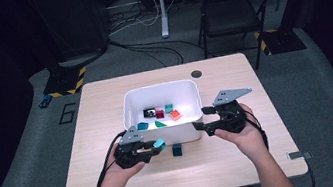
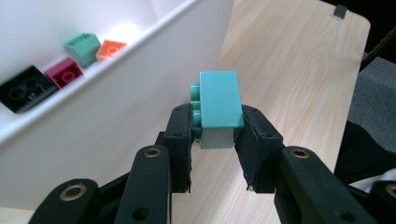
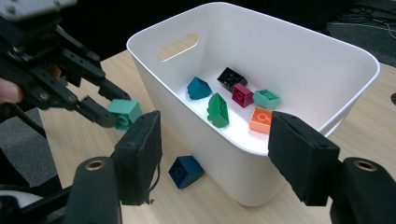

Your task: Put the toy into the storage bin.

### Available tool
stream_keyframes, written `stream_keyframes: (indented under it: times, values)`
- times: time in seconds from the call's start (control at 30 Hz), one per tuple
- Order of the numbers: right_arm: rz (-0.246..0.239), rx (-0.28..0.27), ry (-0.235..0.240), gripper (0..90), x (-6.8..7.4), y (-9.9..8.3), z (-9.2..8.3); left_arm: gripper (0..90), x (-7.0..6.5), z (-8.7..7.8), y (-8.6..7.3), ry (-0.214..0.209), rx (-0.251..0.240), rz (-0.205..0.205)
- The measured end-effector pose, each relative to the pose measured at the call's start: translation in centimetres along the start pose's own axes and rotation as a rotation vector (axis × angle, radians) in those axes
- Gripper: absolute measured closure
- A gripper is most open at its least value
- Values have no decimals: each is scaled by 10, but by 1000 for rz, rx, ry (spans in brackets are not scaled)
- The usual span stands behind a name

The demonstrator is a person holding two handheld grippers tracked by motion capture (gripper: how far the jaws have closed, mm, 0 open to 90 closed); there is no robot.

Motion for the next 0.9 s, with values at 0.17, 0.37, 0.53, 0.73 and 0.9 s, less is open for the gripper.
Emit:
stream_keyframes:
  times: [0.17, 0.37, 0.53, 0.73, 0.9]
  values:
    - [1, 0, 0, 346, 0, 0, 0, 666, 4, -15, 16, 9, -4, 12]
    - [2, 2, 1, 346, 0, 0, 0, 666, 14, -25, 34, 6, -10, -2]
    - [2, 0, 0, 346, -1, 0, 0, 666, 20, -25, 45, 0, -3, -3]
    - [6, 0, -1, 346, -2, -1, 0, 666, 30, -21, 65, -7, 2, -4]
    - [10, -3, -3, 346, -3, 0, -1, 665, 41, -19, 86, 5, -4, -7]
Point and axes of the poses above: each handheld gripper's, and its own axes: z roughly forward along the jaws, y roughly out of its top, x roughly to its left, the point moved 10 cm from there along z, roughly forward along the jaws, and after that the axes turned 1 degree about y, right-handed, at the moved point
